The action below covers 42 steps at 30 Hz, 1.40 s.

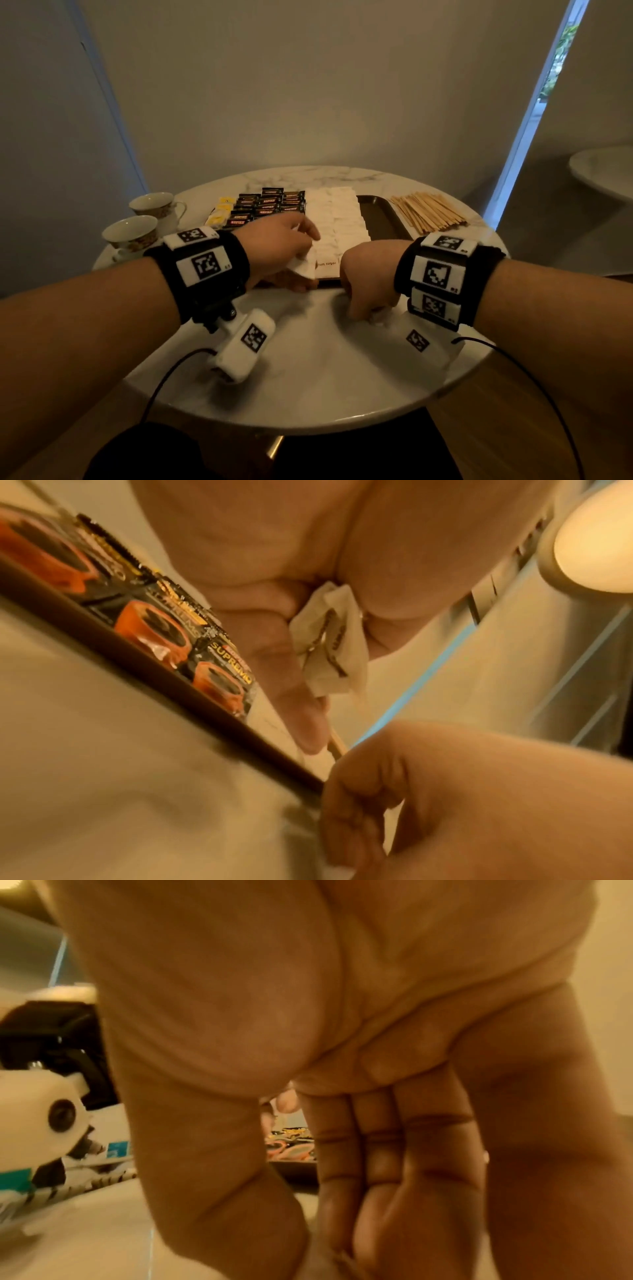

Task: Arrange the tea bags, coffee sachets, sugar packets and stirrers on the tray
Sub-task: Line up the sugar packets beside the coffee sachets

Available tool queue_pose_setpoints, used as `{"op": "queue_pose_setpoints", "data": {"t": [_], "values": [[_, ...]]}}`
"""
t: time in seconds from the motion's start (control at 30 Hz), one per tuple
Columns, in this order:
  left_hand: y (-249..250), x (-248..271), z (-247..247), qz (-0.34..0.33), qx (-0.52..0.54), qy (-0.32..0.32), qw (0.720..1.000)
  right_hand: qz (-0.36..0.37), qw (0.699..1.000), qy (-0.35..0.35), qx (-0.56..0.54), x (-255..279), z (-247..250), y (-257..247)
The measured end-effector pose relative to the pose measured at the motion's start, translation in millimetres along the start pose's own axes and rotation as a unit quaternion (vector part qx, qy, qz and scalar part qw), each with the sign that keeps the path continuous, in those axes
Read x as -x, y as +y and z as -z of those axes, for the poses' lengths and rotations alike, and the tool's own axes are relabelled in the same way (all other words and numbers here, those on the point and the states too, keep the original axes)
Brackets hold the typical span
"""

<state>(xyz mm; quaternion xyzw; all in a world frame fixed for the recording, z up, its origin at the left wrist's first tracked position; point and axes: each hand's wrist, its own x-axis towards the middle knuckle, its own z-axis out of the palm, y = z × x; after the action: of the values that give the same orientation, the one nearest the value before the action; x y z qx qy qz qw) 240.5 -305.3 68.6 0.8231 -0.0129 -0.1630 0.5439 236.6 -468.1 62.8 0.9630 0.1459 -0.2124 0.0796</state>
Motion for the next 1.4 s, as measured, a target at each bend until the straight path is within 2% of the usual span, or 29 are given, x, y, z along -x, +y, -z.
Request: {"op": "queue_pose_setpoints", "data": {"t": [0.1, 0.2, 0.33, 0.47, 0.53, 0.63, 0.67, 0.8, 0.87, 1.0, 1.13, 1.2, 1.3, 1.4], "values": [[3, -8, 4, -0.028, 0.046, 0.042, 0.998, -0.001, 0.991, -0.007, -0.132, -5, 12, -1], [4, -20, 10, -0.035, 0.092, 0.095, 0.991, 0.011, 0.958, 0.058, -0.282, -9, 28, 4], [4, -39, 16, -0.034, 0.16, 0.104, 0.981, 0.075, 0.869, 0.157, -0.464, -25, 40, 12], [2, -63, 22, -0.057, 0.205, 0.079, 0.974, 0.134, 0.777, 0.244, -0.564, -50, 43, 20], [1, -72, 25, -0.073, 0.206, 0.055, 0.974, 0.154, 0.764, 0.252, -0.573, -63, 42, 23], [-2, -86, 30, -0.098, 0.225, 0.039, 0.969, 0.162, 0.767, 0.254, -0.567, -81, 38, 29], [-3, -90, 32, -0.104, 0.239, 0.032, 0.965, 0.166, 0.756, 0.25, -0.581, -88, 36, 32], [-14, -102, 34, -0.136, 0.276, 0.043, 0.95, 0.193, 0.662, 0.197, -0.697, -105, 29, 43], [-21, -108, 34, -0.153, 0.28, 0.061, 0.946, 0.199, 0.632, 0.178, -0.728, -110, 25, 45], [-28, -111, 35, -0.168, 0.269, 0.102, 0.943, 0.177, 0.636, 0.219, -0.718, -118, 21, 46], [-26, -108, 37, -0.176, 0.3, 0.089, 0.933, 0.162, 0.587, 0.252, -0.752, -121, 18, 44], [-26, -106, 35, -0.17, 0.307, 0.075, 0.933, 0.161, 0.578, 0.259, -0.757, -121, 19, 42], [-28, -106, 34, -0.164, 0.28, 0.087, 0.942, 0.157, 0.58, 0.261, -0.756, -118, 21, 40], [-30, -107, 36, -0.163, 0.238, 0.107, 0.952, 0.143, 0.603, 0.257, -0.741, -115, 22, 41]]}}
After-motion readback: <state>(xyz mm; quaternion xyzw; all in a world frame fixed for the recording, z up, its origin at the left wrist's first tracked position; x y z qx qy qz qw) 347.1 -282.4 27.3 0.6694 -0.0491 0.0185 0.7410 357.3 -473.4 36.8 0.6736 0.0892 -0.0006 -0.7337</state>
